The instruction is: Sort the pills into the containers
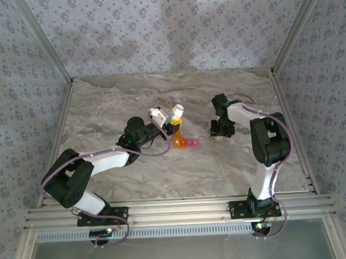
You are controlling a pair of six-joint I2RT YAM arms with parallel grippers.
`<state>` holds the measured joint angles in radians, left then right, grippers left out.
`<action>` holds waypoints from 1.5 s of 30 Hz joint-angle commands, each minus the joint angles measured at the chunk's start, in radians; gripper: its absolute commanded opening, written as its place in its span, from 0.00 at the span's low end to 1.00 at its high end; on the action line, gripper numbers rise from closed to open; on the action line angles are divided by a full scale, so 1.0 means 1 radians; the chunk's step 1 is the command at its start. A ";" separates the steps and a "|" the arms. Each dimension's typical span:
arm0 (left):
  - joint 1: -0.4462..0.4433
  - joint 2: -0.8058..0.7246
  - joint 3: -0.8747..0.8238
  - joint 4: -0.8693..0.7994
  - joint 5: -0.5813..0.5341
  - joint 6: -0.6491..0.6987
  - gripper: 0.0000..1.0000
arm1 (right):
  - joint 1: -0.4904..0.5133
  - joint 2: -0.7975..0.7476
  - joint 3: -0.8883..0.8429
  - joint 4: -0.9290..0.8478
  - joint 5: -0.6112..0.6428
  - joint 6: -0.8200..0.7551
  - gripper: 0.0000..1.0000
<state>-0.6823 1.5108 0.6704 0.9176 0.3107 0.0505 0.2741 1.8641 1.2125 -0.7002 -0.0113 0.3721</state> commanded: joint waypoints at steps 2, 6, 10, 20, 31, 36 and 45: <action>0.018 -0.012 -0.016 0.082 0.029 -0.024 0.00 | 0.011 -0.037 0.020 -0.027 0.011 -0.013 0.40; 0.032 0.009 -0.014 0.087 0.035 -0.018 0.00 | 0.021 -0.068 0.074 -0.061 0.006 -0.016 0.39; 0.044 0.039 -0.005 0.089 0.049 -0.006 0.00 | 0.031 -0.082 0.148 -0.103 -0.011 -0.019 0.38; 0.085 0.125 0.027 0.117 0.113 0.009 0.00 | 0.048 -0.092 0.347 -0.213 -0.068 -0.021 0.37; 0.120 0.219 0.099 0.131 0.180 0.025 0.00 | 0.043 -0.063 0.557 -0.325 -0.228 -0.060 0.37; 0.120 0.237 0.127 0.084 0.231 0.075 0.00 | 0.035 -0.042 0.648 -0.378 -0.332 -0.094 0.36; 0.120 0.264 0.176 0.038 0.288 0.112 0.00 | 0.033 -0.006 0.756 -0.467 -0.466 -0.148 0.36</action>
<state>-0.5648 1.7626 0.8131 0.9611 0.5430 0.1322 0.3119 1.8336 1.9263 -1.0893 -0.4019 0.2665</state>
